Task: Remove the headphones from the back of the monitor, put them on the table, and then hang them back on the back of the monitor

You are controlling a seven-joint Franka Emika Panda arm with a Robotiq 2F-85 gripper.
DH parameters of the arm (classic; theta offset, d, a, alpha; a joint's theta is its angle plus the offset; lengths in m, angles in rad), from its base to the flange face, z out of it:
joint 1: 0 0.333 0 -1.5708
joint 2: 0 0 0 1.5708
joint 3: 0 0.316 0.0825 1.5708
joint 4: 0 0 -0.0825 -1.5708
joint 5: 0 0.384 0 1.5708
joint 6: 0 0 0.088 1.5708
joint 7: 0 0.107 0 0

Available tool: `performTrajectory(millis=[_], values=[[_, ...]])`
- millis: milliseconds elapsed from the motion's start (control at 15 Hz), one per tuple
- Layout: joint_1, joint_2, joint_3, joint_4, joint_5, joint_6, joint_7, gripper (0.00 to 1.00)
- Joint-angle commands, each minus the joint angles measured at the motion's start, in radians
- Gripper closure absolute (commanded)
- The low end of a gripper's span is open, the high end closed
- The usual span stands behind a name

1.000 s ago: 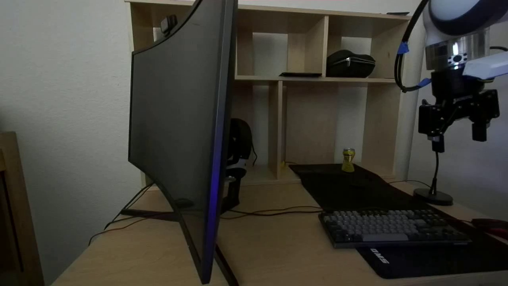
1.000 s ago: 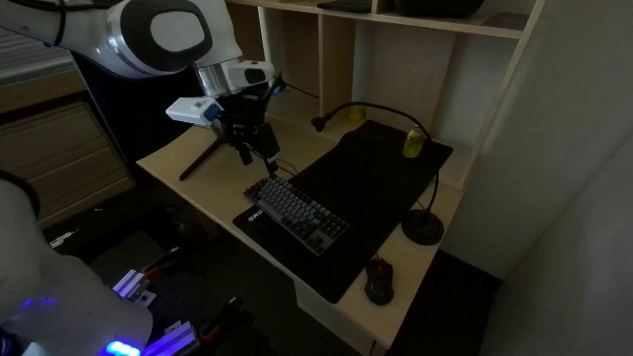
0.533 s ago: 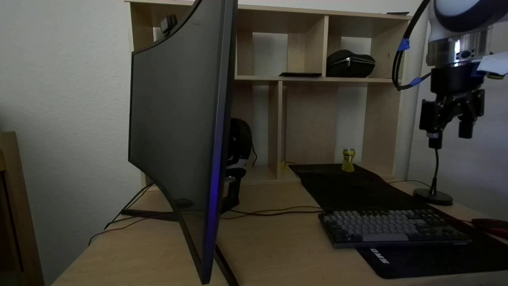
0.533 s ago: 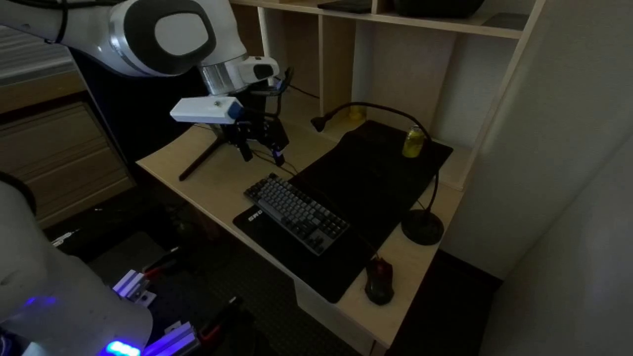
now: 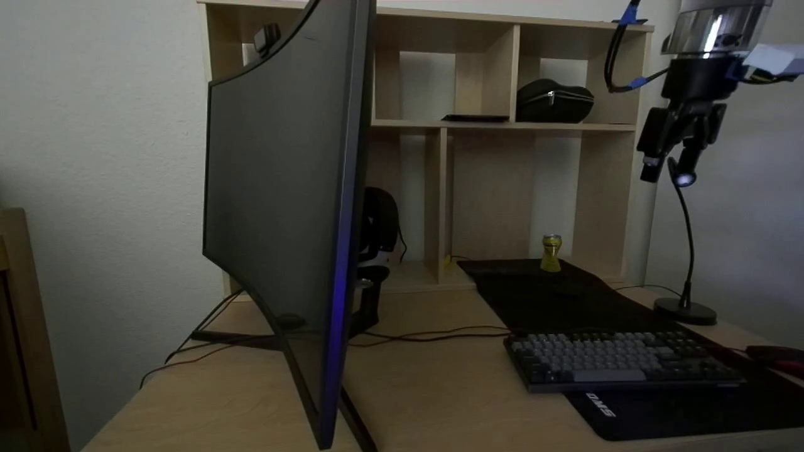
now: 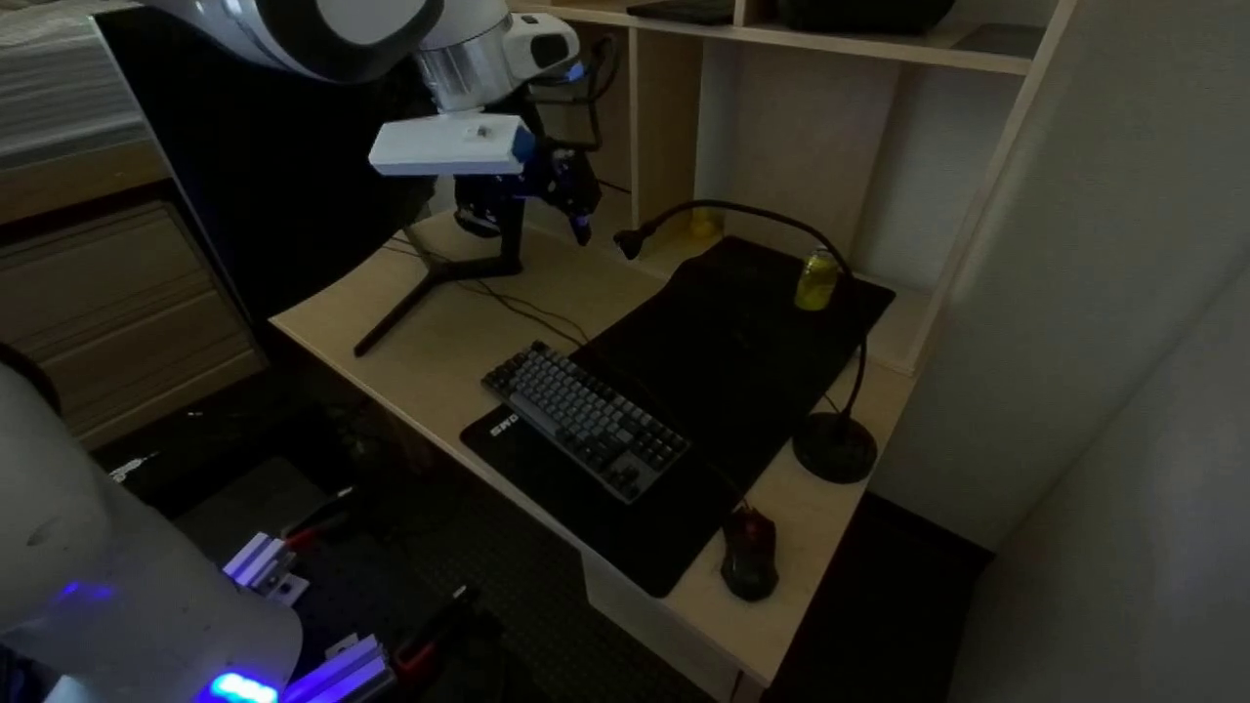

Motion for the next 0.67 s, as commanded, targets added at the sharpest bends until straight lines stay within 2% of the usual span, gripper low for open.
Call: performTrajectory(millis=[0,200,333,400,467,600], values=[[0.108,-0.022,0.006,-0.062,0.162,-0.019,-0.08,0.0],[0.261,0.007,0.07,-0.016,0.407,-0.013,-0.031,0.0],[0.321,0.089,0.123,0.06,0.549,0.103,0.055,0.0],[0.342,0.092,0.121,0.087,0.609,0.113,0.066,0.0],[0.305,0.027,0.134,0.015,0.536,0.083,0.045,0.0],[0.327,0.059,0.151,0.064,0.589,0.096,0.072,0.0]])
